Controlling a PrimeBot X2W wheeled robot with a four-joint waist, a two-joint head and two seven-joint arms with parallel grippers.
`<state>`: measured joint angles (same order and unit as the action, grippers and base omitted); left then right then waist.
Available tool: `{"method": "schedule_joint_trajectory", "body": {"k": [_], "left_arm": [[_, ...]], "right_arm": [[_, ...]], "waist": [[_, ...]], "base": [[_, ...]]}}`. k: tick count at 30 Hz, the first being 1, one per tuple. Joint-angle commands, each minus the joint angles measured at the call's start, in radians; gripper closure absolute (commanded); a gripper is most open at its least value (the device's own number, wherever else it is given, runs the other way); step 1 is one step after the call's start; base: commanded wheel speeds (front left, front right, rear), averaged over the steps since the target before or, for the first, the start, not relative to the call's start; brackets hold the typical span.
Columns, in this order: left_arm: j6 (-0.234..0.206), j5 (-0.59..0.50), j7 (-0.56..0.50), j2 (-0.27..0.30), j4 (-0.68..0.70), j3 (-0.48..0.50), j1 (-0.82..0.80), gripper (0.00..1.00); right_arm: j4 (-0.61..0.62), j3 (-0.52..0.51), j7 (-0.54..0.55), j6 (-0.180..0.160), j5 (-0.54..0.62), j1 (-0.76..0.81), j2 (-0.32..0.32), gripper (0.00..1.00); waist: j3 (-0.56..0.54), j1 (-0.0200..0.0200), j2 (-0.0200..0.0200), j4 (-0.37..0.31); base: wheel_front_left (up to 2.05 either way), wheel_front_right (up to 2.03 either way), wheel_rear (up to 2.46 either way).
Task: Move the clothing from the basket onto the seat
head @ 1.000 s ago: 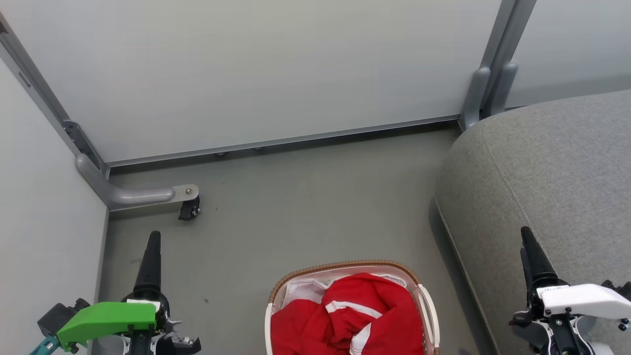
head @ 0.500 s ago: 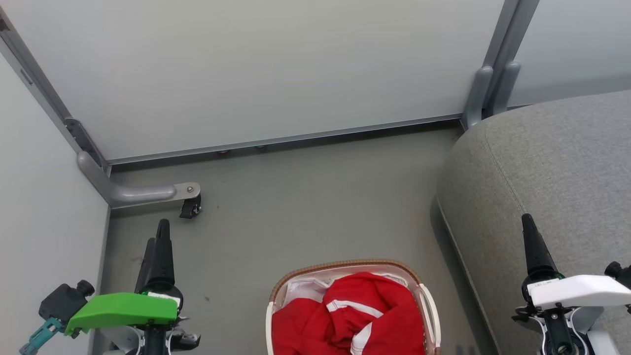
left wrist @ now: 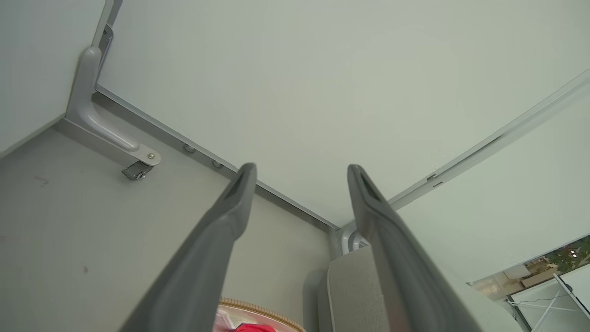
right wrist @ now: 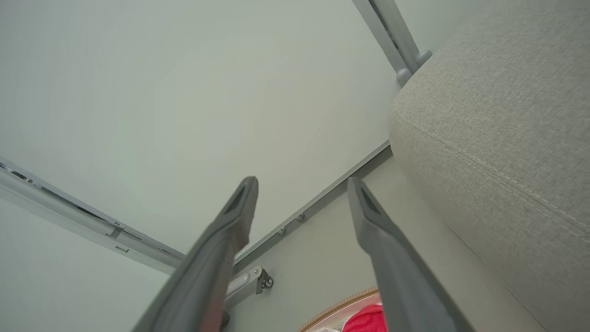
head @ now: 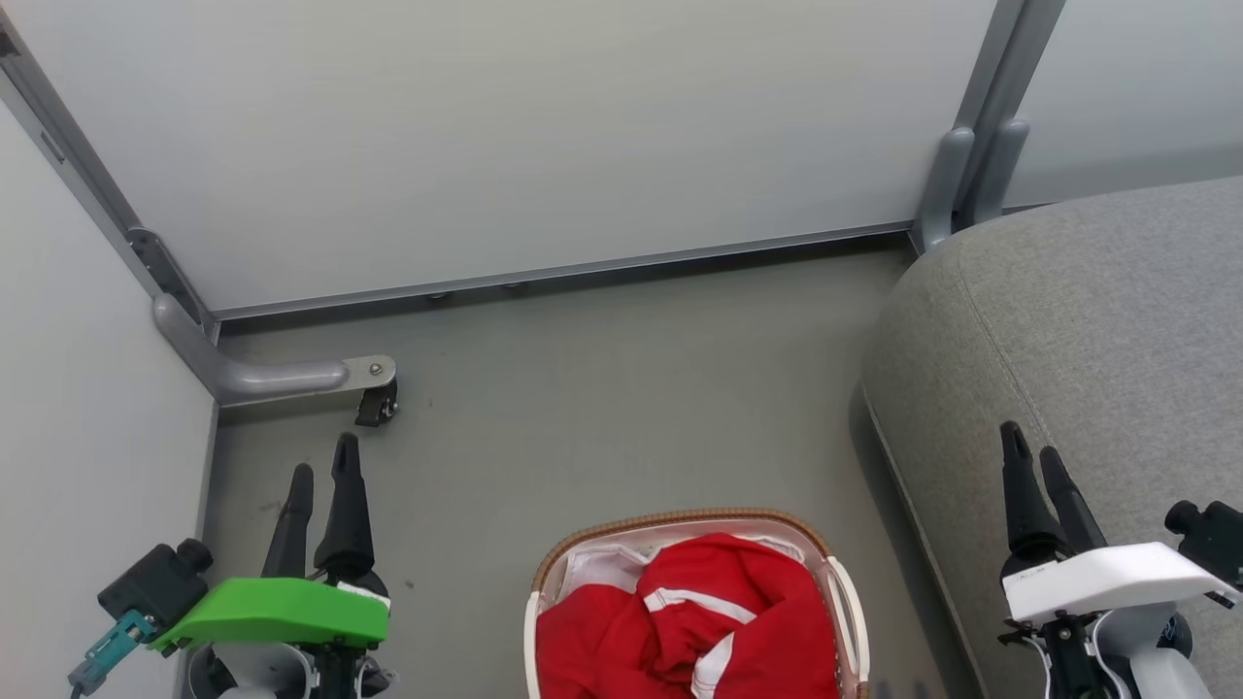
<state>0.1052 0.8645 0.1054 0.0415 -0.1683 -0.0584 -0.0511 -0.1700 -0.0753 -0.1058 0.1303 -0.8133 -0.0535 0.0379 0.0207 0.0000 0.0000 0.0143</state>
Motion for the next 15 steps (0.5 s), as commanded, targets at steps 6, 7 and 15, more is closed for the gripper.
{"method": "schedule_joint_trajectory", "body": {"k": [6,7,15], "left_arm": [[-0.007,-0.120,0.024,0.007,-0.005,-0.014,0.012,0.00],[-0.008,-0.127,0.027,0.007,-0.007,-0.015,0.012,0.00],[-0.016,-0.218,0.049,0.008,-0.026,-0.024,0.025,0.00]], "right_arm": [[0.008,0.010,-0.024,0.000,0.107,0.005,0.008,0.00],[0.006,0.011,-0.027,0.000,0.120,0.007,0.008,0.00],[0.001,0.022,-0.049,0.000,0.233,0.017,0.009,0.00]], "waist": [[0.003,0.0000,0.0000,0.003],[0.003,0.0000,0.0000,0.003],[0.002,0.0000,0.0000,0.007]], "base": [[0.00,0.00,0.00],[0.00,0.00,0.00],[0.00,0.00,0.00]]}}
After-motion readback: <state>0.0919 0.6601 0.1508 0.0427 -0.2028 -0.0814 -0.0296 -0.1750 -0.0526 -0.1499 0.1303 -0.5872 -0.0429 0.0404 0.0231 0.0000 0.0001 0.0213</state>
